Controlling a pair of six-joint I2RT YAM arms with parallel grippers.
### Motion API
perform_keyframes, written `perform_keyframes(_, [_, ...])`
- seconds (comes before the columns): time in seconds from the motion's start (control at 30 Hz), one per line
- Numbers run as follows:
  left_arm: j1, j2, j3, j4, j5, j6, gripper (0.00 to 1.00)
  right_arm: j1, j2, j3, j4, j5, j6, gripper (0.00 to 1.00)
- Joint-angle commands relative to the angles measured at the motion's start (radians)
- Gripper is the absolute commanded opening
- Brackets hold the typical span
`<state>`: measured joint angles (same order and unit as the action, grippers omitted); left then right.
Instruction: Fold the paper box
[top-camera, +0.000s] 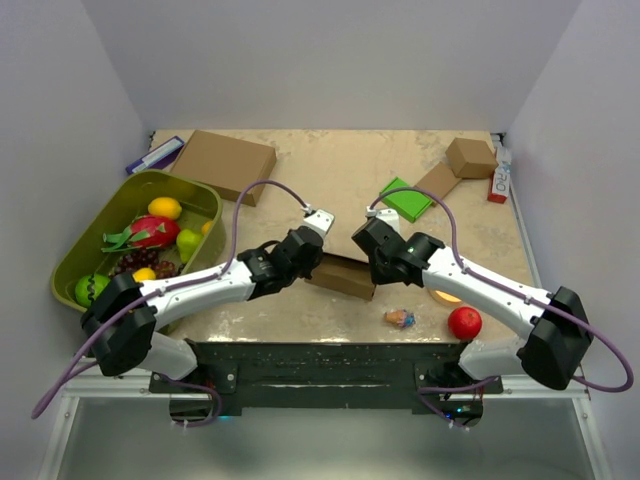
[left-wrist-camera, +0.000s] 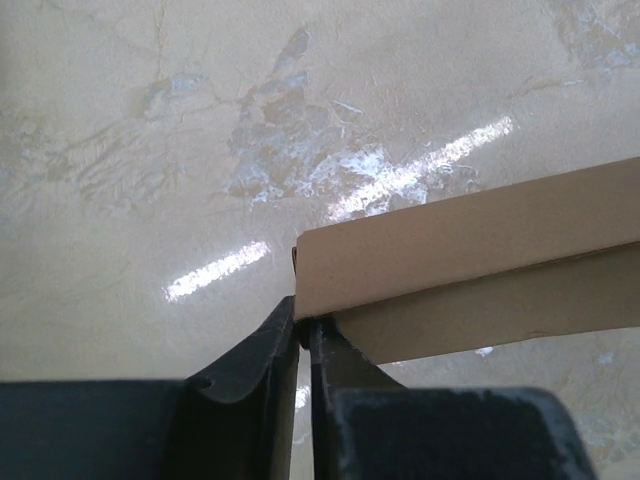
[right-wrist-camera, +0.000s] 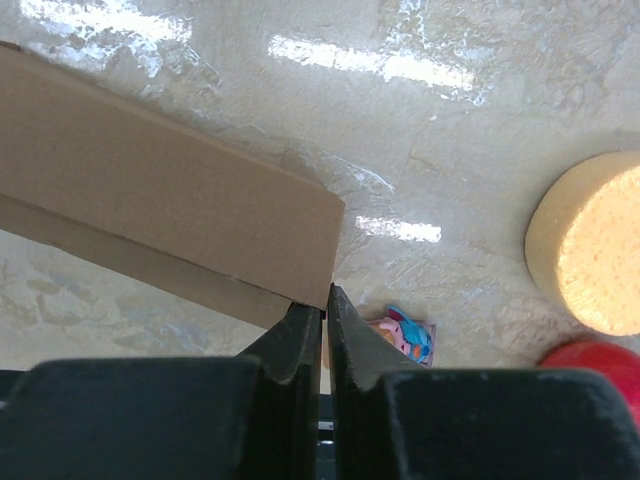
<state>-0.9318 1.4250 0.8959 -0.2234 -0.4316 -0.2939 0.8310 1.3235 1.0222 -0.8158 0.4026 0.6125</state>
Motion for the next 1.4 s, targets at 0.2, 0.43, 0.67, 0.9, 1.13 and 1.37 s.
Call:
perform_keyframes(0.2, [-0.001, -0.103, -0.008, 0.016, 0.076, -0.034, 0.49, 0.002, -0.004, -0.017, 0.012, 0.015, -0.036, 0.0])
perform_keyframes(0.43, [0.04, -0.133, -0.066, 0.078, 0.161, -0.059, 0.51, 0.003, -0.007, -0.013, 0.006, 0.013, -0.04, 0.0])
perform_keyframes(0.67, [0.068, -0.141, -0.13, 0.177, 0.206, -0.057, 0.47, 0.003, -0.012, -0.005, 0.009, -0.002, -0.043, 0.0])
perform_keyframes(0.9, [0.07, -0.13, -0.183, 0.265, 0.228, -0.051, 0.38, 0.002, -0.007, 0.018, -0.009, -0.037, -0.046, 0.0])
perform_keyframes(1.13, [0.07, -0.109, -0.184, 0.263, 0.249, -0.05, 0.33, 0.002, 0.008, 0.067, -0.032, -0.082, -0.049, 0.0])
perform_keyframes(1.37, [0.07, -0.098, -0.18, 0.26, 0.255, -0.044, 0.26, 0.002, 0.025, 0.093, -0.037, -0.111, -0.043, 0.0])
